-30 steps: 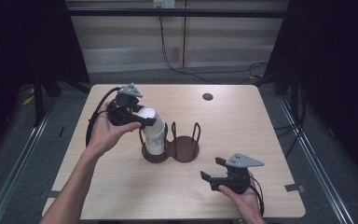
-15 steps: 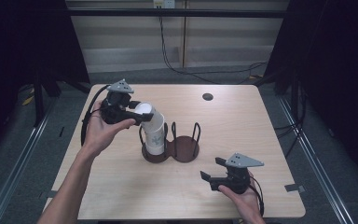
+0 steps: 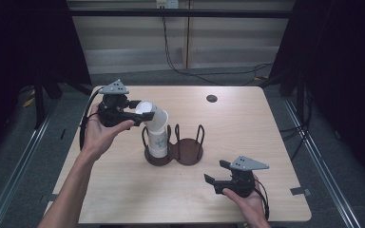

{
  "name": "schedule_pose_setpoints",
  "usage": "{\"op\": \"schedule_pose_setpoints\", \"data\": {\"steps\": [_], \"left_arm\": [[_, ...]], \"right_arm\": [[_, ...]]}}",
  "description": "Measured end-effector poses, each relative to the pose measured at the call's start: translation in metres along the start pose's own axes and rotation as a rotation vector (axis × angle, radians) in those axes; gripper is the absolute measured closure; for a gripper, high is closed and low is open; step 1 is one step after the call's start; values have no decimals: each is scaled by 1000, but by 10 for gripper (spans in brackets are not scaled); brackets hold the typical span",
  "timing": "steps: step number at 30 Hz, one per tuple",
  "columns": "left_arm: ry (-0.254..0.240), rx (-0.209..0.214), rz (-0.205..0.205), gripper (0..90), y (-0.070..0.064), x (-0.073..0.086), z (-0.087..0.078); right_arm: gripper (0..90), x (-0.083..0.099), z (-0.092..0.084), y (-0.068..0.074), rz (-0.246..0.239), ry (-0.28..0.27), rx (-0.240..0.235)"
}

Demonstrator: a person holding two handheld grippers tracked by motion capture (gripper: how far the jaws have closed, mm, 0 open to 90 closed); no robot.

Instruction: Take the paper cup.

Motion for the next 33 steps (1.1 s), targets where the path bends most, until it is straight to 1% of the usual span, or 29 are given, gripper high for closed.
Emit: {"op": "schedule_pose_setpoints", "data": {"steps": [2, 5, 6, 10, 12, 13, 17, 18, 20, 22, 26, 27, 29, 31, 33], "left_arm": [[-12, 4, -3, 370, -1, 0, -2], [-21, 7, 8, 371, -2, 2, -4], [-23, -1, 11, 370, -2, 2, -5], [-41, 8, 16, 371, -5, 3, -11], [-49, 16, 12, 371, -6, 4, -13], [-57, 21, 3, 371, -7, 4, -14], [-74, 28, 6, 371, -11, 6, -19], [-76, 25, 8, 371, -12, 6, -20], [-66, 9, 8, 371, -12, 8, -22], [-68, 25, 1, 371, -14, 10, -25], [-65, 29, 7, 371, -18, 13, -29], [-60, 24, 18, 371, -19, 14, -30], [-69, 37, 10, 371, -23, 15, -33], [-67, 33, 18, 371, -26, 16, -35], [-64, 47, 18, 371, -30, 18, -37]], "right_arm": [[194, 0, 0, 0, 1, 0, 0], [194, 0, 0, 0, 3, -1, 0], [194, 0, 0, 0, 3, -1, 1], [193, 0, 0, 0, 3, -1, 1], [193, 0, 0, 0, 3, -1, 2], [194, 0, 0, 0, 2, 0, 2], [194, 0, 0, 1, 1, 0, 1], [193, 0, 1, 1, 1, 1, 1], [193, 0, 1, 0, 4, 0, 2], [194, 0, 1, 1, 7, -2, -2], [193, 0, 0, 0, 10, -3, -1], [193, 0, 0, 0, 13, -3, 0], [193, 0, 1, -1, 10, -4, 0], [193, 0, 1, 0, 7, -4, -1], [193, 0, 1, 0, 7, -3, 0]]}}
Point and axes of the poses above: each handheld gripper's, and its own axes: z roughly forward along the jaws, x roughly out of its underside, y roughly to its left, the point moved 9 cm from there along z, roughly forward along the jaws, and after that the axes turned 8 degrees about -x, right-handed, at the moved point
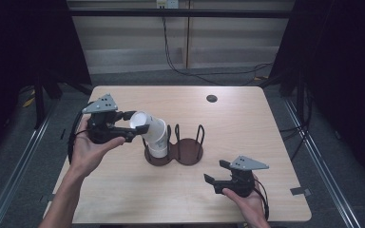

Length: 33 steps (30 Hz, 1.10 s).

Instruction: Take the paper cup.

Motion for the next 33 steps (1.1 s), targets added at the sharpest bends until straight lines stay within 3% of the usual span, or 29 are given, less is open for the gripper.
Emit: {"op": "schedule_pose_setpoints", "data": {"steps": [8, 13, 18, 27, 33], "left_arm": [[17, 36, 17, 371, -13, 11, -5], [34, 47, 23, 371, -19, 23, -8], [52, 55, 25, 371, -23, 35, -6], [106, 76, 17, 370, -26, 63, 3], [132, 88, 19, 370, -28, 72, 13]], "right_arm": [[186, -2, 0, 2, -9, -5, -4], [134, -5, 1, 7, -33, -16, -22], [142, -6, 3, 11, -33, -14, -40], [158, -8, 8, 23, -52, -4, -90], [191, -17, 13, 33, -83, 7, -118]]}}
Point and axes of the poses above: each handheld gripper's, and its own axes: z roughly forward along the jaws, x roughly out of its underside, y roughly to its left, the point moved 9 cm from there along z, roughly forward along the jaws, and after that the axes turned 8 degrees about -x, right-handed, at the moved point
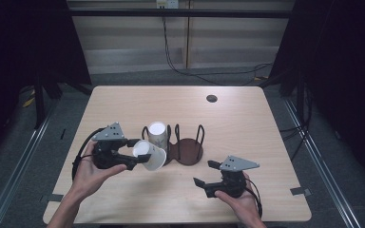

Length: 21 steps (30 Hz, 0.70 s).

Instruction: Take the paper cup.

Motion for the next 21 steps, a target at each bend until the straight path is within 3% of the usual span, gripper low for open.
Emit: {"op": "schedule_pose_setpoints", "data": {"steps": [3, 5, 9, 15, 21], "left_arm": [[19, -18, 31, 370, -4, 3, 8], [22, -1, 19, 370, -8, 3, 12], [41, 14, 33, 370, -15, 6, 20], [60, 45, 29, 370, -25, 9, 30], [77, 68, 32, 370, -34, 11, 39]], "right_arm": [[212, -9, 2, 3, -22, -5, -14], [232, -16, 3, 6, -35, -13, -31], [219, -21, 9, 11, -58, -10, -57], [140, -23, 17, 14, -64, 6, -95], [134, -27, 27, 17, -62, -11, -122]]}}
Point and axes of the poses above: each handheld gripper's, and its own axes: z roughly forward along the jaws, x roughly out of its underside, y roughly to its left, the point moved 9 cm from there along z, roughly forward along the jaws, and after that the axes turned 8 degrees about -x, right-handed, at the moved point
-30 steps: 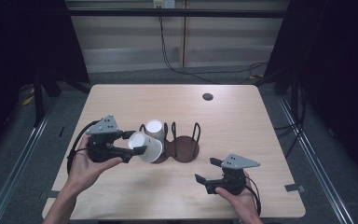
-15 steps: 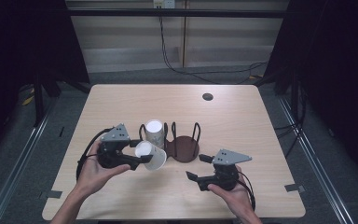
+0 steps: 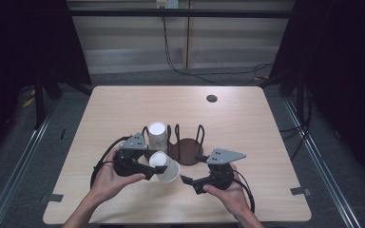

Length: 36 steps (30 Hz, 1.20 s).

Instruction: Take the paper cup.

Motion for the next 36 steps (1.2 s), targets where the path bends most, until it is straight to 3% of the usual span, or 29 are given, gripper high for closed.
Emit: {"op": "schedule_pose_setpoints", "data": {"steps": [14, 22, 29, 36], "left_arm": [[9, 48, -21, 371, -13, -1, 5], [17, 69, -8, 371, -25, -4, 7], [8, 85, -10, 371, -31, -9, 7], [4, 98, -15, 371, -32, -10, 5]], "right_arm": [[152, 8, 12, 12, -29, 2, -53], [150, 11, 21, 17, -52, 13, -68], [136, 13, 29, 21, -86, 23, -49], [163, 19, 35, 23, -88, 54, -68]]}}
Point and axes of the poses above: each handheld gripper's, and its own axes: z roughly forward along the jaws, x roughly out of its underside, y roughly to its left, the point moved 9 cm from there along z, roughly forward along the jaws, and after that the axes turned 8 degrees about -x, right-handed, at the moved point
